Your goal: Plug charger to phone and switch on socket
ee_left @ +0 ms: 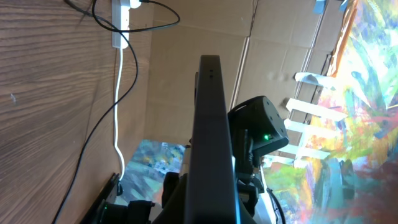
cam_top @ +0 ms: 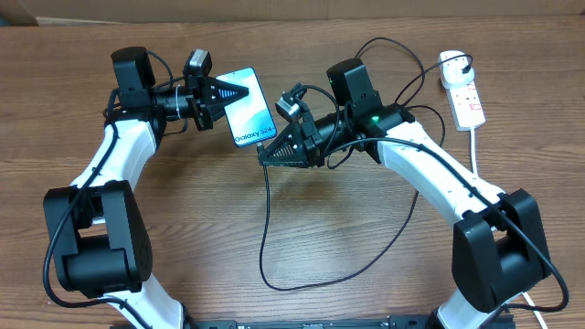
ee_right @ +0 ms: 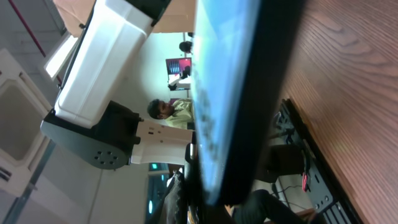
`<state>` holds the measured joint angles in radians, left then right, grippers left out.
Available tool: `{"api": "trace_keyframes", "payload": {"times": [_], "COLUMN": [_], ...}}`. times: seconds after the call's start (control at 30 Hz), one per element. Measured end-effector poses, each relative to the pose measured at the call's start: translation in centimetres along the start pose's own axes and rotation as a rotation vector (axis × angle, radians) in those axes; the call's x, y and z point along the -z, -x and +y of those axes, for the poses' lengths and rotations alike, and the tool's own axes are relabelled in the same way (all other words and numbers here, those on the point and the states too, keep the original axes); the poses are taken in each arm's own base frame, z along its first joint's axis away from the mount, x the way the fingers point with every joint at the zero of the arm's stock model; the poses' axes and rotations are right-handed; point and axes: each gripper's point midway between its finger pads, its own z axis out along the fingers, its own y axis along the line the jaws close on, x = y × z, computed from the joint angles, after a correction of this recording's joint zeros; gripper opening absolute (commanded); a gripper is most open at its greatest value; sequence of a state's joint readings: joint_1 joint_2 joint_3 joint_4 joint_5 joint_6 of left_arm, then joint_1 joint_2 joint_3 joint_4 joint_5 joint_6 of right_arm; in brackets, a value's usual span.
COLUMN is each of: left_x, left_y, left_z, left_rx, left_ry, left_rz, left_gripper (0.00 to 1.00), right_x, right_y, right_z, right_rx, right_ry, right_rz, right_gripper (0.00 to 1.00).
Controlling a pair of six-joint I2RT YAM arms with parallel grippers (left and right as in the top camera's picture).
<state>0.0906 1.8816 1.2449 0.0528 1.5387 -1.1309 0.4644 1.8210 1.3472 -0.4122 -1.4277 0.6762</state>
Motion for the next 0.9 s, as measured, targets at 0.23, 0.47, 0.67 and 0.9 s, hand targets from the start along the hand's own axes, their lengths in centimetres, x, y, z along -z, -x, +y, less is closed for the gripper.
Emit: {"api": "trace_keyframes", "payload": {"times": [0.23, 0.47, 0.67, 0.9], "left_x": [0.0, 0.02, 0.0, 0.0], "left_y": [0.0, 0.01, 0.0, 0.0], "left_z": [0.0, 0.0, 0.0, 0.0], "left_rx": [0.0, 0.0, 0.0, 0.0], "left_ry": [0.0, 0.0, 0.0, 0.0], "left_rz": [0.0, 0.0, 0.0, 0.0], "left_gripper": [0.04, 0.04, 0.04, 0.04], "right_x": [0.02, 0.02, 0.02, 0.02], "right_y": [0.1, 0.14, 0.22, 0.27], "right_z": [-0.2, -0.24, -0.33, -0.27], "right_rx": [0.008, 0.012, 0.012, 0.019], "right_ry": [-0.009, -0.012, -0.017, -0.016], "right_rz": [-0.008, -0.01, -0.015, -0.015], "right_gripper": [0.04, 0.04, 0.04, 0.04]}}
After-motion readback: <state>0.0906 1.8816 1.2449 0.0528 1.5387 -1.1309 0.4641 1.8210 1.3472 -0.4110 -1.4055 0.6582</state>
